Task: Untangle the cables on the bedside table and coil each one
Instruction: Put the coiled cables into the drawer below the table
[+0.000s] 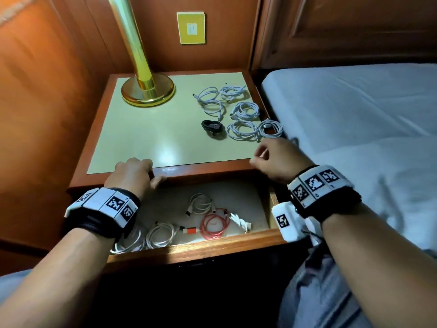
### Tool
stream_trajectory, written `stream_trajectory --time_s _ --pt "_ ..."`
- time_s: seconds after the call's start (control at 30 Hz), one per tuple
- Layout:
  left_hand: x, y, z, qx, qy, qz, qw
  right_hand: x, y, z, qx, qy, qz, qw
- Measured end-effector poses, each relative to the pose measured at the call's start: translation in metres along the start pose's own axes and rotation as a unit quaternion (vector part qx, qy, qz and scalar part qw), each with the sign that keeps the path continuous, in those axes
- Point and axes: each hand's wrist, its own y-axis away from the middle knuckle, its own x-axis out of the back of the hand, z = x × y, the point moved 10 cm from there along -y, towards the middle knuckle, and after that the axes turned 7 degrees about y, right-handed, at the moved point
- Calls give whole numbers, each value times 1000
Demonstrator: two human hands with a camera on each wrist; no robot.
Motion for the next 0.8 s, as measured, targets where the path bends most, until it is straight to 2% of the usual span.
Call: stream_trajectory --time_s 0.03,0.07,0.17,0.3,0.47,0.7,0.8 --pt "1 1 1 0 -1 8 1000 12 -5 15 -39 0 50 998" --pt "1 1 3 0 -5 16 1000 16 -8 30 -77 10 65 995" --pt "-2 1 9 13 -31 28 999 -5 -14 54 -139 40 -3 989" --pt "-9 2 30 31 -70 -1 997 -17 -20 42 -91 90 -26 991" --pt "-3 -13 72 29 -127 -70 989 -29 -28 38 -74 97 -57 991" --pt "-2 -91 151 -16 35 -24 999 -36 -32 39 -42 56 -57 996" --pt "-17 -116 172 -49 16 -41 998 -35 -35 39 -34 59 -49 996"
